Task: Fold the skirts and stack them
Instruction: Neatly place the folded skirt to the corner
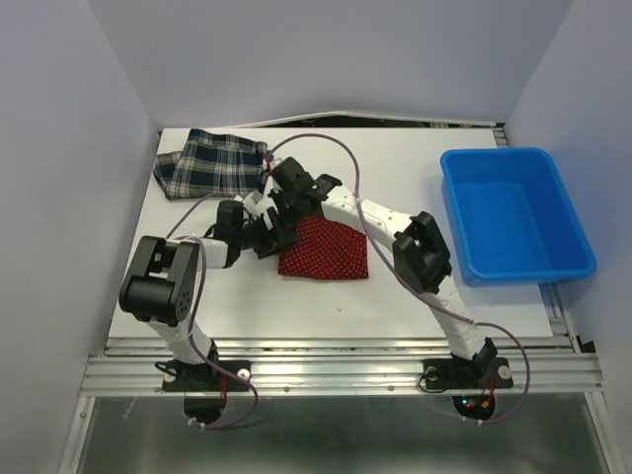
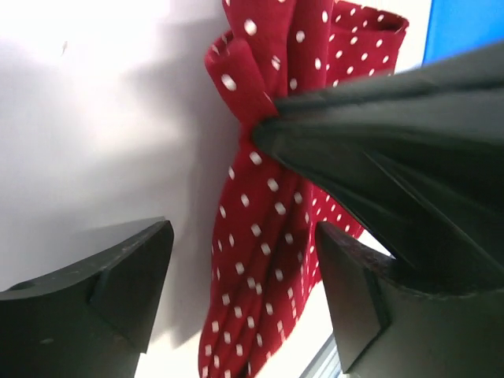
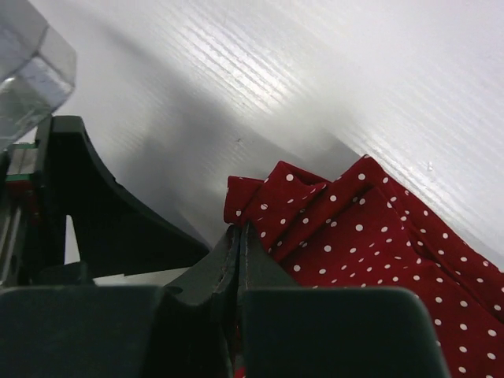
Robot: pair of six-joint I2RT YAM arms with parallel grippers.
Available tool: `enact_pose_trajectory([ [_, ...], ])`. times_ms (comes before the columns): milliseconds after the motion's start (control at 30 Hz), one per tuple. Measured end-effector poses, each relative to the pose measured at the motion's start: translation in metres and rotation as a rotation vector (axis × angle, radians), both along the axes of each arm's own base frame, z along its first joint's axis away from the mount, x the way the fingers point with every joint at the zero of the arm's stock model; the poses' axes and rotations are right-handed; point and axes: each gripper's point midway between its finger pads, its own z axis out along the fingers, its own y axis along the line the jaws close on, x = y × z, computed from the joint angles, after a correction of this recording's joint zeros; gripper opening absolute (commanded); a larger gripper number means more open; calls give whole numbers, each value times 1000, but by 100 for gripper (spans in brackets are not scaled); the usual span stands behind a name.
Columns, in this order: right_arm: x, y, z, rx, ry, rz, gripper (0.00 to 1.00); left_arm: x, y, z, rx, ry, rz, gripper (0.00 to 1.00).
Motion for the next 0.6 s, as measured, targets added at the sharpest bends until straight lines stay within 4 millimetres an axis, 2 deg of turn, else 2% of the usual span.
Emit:
enact_pose_trajectory([
  [67,1,-1,6,10,-3,-3,1,5,-4,-1,-2,-12,-5,75],
  [167,4,-4,8,20,0,-12,0,9,-12,-4,-4,-20,-20,58],
  [200,4,-4,9,23,2,-13,1,11,-15,-7,-1,-19,-24,47],
  [267,6,-6,9,27,5,-19,1,13,-16,-10,13,-21,-26,37],
  [300,11,-9,9,27,6,-30,2,15,-16,-11,23,-22,-28,26],
  [400,17,-15,10,30,8,-43,45,26,-13,-11,75,-28,-23,0],
  [433,20,-18,10,33,10,-50,67,33,-12,-10,106,-42,-25,0],
  [533,36,-35,15,28,-6,-81,91,63,-4,-4,222,-75,-18,0],
  [567,47,-48,21,38,-8,-102,100,73,0,-3,268,-85,-20,0],
  [600,54,-57,26,40,-15,-120,100,89,2,2,321,-107,-24,0],
])
